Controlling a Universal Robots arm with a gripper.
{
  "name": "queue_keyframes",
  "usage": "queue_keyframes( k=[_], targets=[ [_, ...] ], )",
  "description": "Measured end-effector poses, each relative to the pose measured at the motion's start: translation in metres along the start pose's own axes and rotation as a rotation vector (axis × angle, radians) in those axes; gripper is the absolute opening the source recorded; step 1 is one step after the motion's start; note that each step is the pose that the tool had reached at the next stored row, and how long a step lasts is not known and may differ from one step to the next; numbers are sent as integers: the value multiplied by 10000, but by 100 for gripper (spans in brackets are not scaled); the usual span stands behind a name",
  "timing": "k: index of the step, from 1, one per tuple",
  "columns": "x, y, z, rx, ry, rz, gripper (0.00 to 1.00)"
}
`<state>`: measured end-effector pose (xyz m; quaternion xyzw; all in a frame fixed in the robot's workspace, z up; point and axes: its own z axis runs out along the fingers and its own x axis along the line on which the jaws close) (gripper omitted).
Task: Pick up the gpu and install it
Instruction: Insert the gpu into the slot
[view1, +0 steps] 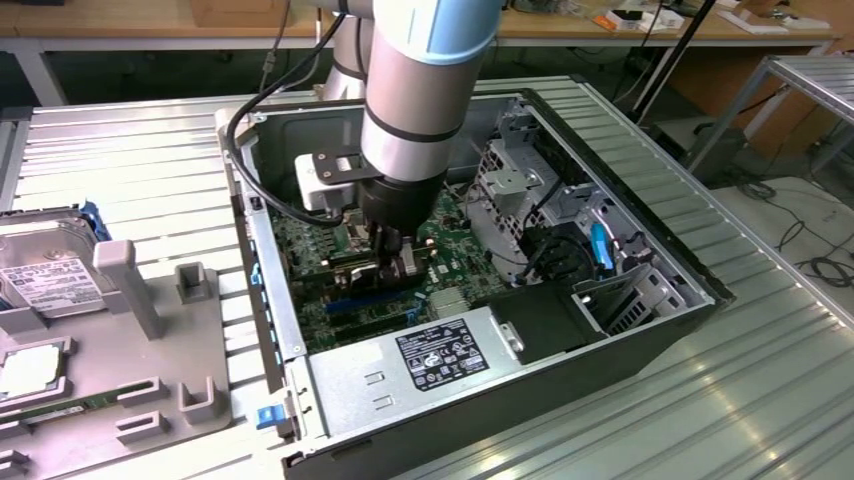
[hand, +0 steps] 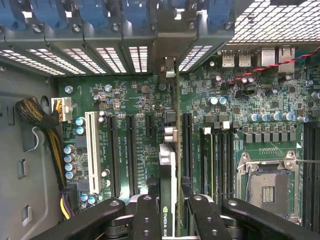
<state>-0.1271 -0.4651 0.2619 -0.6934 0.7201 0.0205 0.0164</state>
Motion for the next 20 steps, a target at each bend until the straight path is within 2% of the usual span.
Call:
queue_keyframes(
  k=[7,9,12,18,20],
  targets=[
    [26,-1,1,4,0,0,27],
    [27,-2,-2,6,58,-1,27],
    [27,-1,-9,5,85,1,27],
    [15,-1,-10,5,96,3,27],
    [13,-2,-14,-12,95,1,27]
  ],
)
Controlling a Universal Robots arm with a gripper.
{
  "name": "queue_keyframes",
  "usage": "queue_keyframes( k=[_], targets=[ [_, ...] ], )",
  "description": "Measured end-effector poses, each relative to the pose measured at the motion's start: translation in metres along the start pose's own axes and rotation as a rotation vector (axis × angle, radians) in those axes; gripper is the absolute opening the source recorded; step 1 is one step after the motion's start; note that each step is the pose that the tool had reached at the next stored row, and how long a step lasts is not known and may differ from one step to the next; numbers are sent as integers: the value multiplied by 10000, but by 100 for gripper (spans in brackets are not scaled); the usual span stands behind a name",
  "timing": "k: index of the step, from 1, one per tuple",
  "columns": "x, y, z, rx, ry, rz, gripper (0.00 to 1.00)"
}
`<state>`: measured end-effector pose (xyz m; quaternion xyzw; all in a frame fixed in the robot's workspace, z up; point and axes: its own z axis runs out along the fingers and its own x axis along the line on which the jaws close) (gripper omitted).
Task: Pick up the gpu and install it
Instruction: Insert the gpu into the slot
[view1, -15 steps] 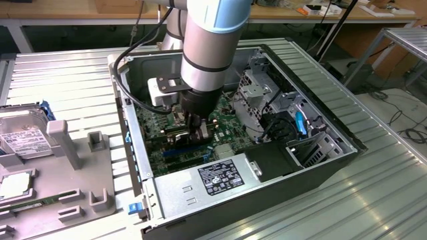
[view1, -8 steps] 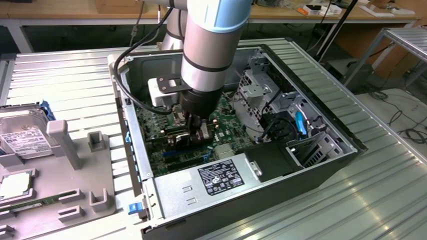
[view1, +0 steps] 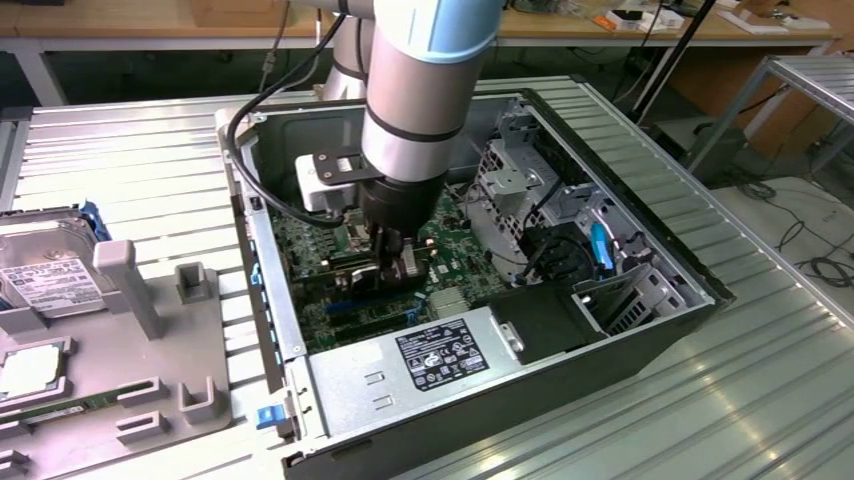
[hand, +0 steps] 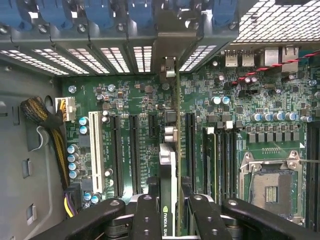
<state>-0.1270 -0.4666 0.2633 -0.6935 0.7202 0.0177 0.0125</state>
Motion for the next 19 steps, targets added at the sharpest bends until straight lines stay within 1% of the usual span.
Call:
queue_keyframes(
  k=[4,8,13,16,19],
  targets=[
    [-2,-21,-6,-27,3,1,27],
    [-3,-21,-28,-54,3,2,27],
    [-3,-21,-30,-55,2,1,27],
    [-3,-1,-30,-56,2,2,27],
    [-2,0,-27,-53,1,1,27]
  ],
)
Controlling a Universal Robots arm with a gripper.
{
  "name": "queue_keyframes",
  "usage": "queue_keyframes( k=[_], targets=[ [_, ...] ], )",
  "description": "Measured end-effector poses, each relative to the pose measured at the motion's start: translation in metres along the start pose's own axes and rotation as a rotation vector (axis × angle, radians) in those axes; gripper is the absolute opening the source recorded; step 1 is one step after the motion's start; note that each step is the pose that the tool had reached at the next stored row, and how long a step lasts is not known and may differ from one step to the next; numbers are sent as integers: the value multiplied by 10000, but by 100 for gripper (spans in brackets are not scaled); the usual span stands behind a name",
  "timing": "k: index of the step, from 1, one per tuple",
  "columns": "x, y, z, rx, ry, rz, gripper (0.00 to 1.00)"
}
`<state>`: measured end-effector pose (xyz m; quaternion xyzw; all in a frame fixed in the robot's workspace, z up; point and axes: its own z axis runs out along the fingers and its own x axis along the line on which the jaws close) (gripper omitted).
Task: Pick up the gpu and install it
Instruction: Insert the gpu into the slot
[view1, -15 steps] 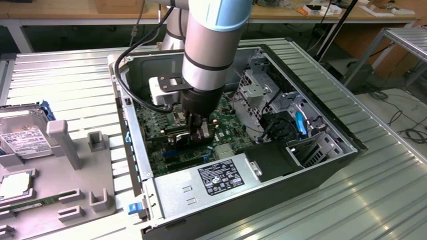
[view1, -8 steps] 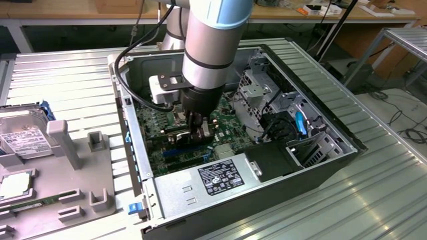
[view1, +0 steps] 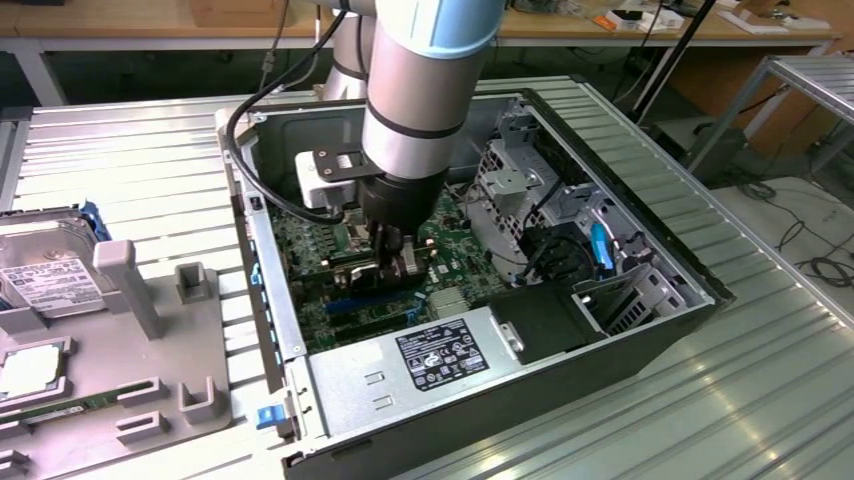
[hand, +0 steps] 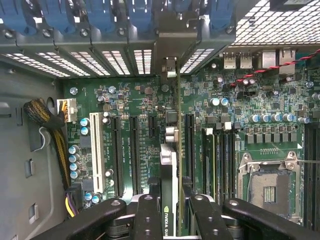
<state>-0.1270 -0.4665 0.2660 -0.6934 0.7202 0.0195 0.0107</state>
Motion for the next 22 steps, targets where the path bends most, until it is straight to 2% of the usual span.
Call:
queue_keyframes(
  k=[4,13,17,22],
  targets=[
    [1,0,24,81,1,-13,27],
    [2,27,27,92,-3,-15,27],
    [4,30,60,166,-3,-16,27],
    [-3,51,65,179,-5,-18,27]
  ],
)
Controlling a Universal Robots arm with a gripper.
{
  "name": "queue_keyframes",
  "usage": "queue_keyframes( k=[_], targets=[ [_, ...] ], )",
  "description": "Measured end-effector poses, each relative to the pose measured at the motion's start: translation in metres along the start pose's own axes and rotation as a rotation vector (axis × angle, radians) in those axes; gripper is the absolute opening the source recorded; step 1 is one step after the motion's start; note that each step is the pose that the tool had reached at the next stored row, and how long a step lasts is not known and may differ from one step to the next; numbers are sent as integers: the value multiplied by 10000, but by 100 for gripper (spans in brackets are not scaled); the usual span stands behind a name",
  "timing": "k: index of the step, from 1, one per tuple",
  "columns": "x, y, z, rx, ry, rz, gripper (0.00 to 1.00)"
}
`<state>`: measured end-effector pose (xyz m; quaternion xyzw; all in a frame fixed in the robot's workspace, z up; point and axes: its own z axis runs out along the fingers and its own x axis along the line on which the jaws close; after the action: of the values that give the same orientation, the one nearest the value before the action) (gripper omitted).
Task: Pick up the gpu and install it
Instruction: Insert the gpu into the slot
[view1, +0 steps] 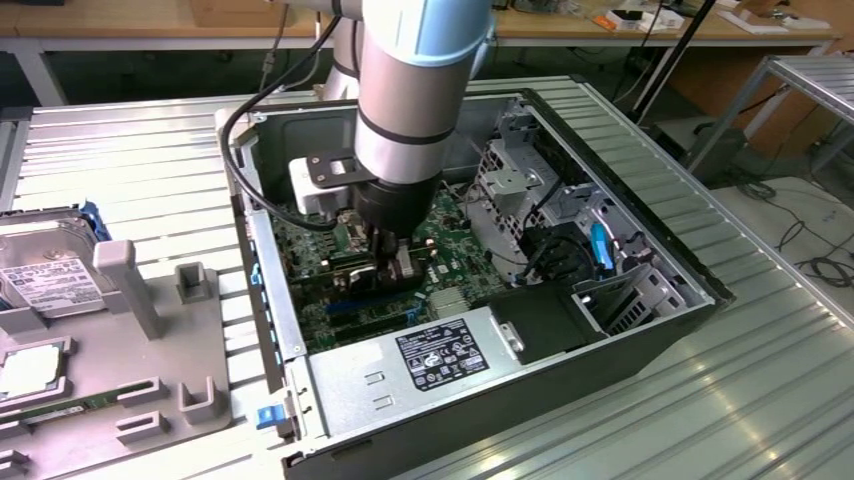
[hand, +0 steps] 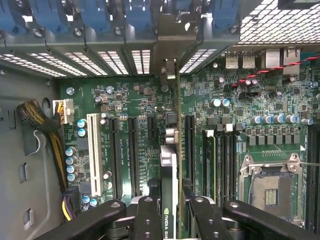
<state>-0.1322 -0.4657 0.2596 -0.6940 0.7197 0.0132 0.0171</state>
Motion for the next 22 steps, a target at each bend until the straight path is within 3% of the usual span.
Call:
queue_keyframes(
  k=[1,2,22],
  targets=[
    [-2,0,-9,-1,0,0,27],
    [-4,0,-76,-49,7,3,27],
    [-3,1,-40,-48,9,2,27]
  ],
)
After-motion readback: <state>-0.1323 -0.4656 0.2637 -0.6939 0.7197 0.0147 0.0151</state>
